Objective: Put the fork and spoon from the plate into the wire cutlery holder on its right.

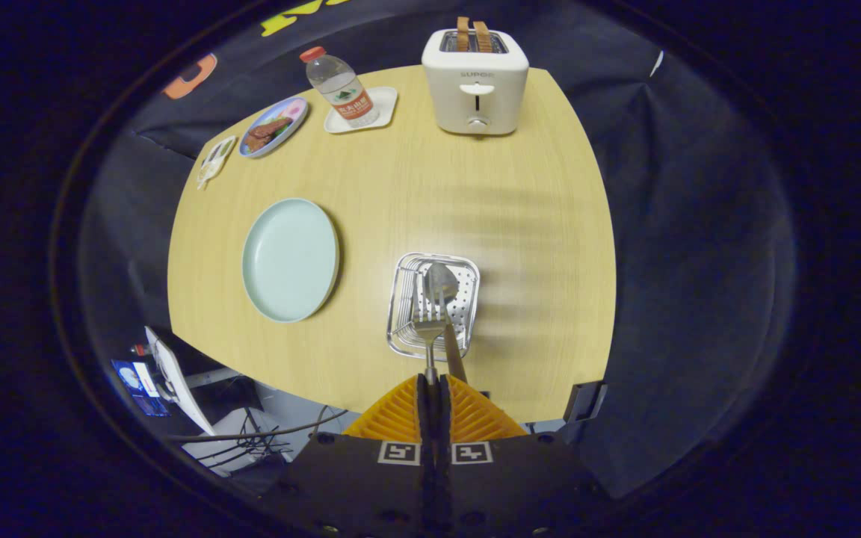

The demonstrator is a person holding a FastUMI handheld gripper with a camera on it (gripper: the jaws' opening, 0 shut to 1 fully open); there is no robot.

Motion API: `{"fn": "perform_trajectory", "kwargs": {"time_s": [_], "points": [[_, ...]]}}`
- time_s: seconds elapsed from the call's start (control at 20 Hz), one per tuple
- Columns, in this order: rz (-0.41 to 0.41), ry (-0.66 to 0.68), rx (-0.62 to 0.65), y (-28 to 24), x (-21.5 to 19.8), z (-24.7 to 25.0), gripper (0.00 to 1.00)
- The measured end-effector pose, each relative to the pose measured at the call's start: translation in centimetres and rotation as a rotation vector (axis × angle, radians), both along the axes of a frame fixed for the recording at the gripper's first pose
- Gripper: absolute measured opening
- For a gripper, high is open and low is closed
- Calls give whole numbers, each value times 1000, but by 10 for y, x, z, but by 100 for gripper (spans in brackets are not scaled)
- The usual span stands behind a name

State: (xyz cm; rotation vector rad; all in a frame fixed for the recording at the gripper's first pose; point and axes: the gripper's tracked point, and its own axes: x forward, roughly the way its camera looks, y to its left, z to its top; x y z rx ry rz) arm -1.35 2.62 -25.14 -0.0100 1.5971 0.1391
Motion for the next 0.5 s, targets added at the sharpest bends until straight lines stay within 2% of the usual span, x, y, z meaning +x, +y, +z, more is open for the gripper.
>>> {"fn": "perform_trajectory", "kwargs": {"time_s": [0.4, 0.5], "points": [[-35, 93, -12, 5, 0, -10, 1], [-43, 99, 17, 12, 0, -12, 1]]}}
